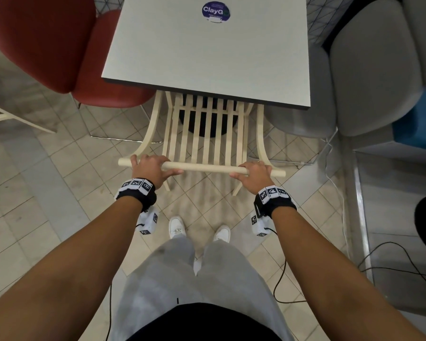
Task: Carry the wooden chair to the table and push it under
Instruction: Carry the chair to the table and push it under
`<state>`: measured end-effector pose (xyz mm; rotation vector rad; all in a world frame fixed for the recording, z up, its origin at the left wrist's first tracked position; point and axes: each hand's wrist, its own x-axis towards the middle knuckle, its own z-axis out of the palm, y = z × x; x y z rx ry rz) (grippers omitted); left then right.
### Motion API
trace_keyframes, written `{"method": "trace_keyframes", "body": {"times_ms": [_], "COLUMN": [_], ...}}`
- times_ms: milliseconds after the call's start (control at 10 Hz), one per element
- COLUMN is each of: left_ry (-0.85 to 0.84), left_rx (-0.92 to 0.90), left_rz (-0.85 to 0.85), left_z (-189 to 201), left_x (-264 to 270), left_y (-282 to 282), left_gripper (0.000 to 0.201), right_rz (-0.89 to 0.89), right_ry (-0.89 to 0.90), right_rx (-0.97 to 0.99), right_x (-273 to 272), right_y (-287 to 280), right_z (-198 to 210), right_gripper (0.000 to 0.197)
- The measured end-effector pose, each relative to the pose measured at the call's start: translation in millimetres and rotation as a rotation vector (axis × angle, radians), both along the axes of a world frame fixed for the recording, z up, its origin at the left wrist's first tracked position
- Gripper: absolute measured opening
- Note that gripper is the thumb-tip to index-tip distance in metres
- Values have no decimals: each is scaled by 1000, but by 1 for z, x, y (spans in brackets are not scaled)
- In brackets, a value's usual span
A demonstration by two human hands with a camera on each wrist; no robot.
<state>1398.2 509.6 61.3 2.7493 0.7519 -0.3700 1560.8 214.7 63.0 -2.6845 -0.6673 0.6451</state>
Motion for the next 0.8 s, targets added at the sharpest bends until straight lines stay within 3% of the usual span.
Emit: {"method": "trace_keyframes", "body": {"times_ms": [200, 400, 600, 700, 800], "left_ry": [61, -4, -173, -346, -511], "left_rx": [-20, -26, -184, -341, -316], "left_rz": [10, 28, 47, 146, 227], "left_z": [6, 9, 10, 17, 16], "left_x": [3, -3, -20, -38, -72], "left_y": [-2, -6, 3, 9, 11], "left_gripper": [78, 61, 38, 33, 28], "right_rz": [-7, -31, -214, -353, -496], "right_ry": [11, 24, 78, 62, -72], "right_rx": [-18, 61, 285, 405, 516], "right_x": [-1, -7, -19, -35, -68], "right_y": [4, -2, -11, -16, -27], "right_z": [6, 12, 27, 29, 33], "right_gripper": [53, 42, 33, 28, 18]}}
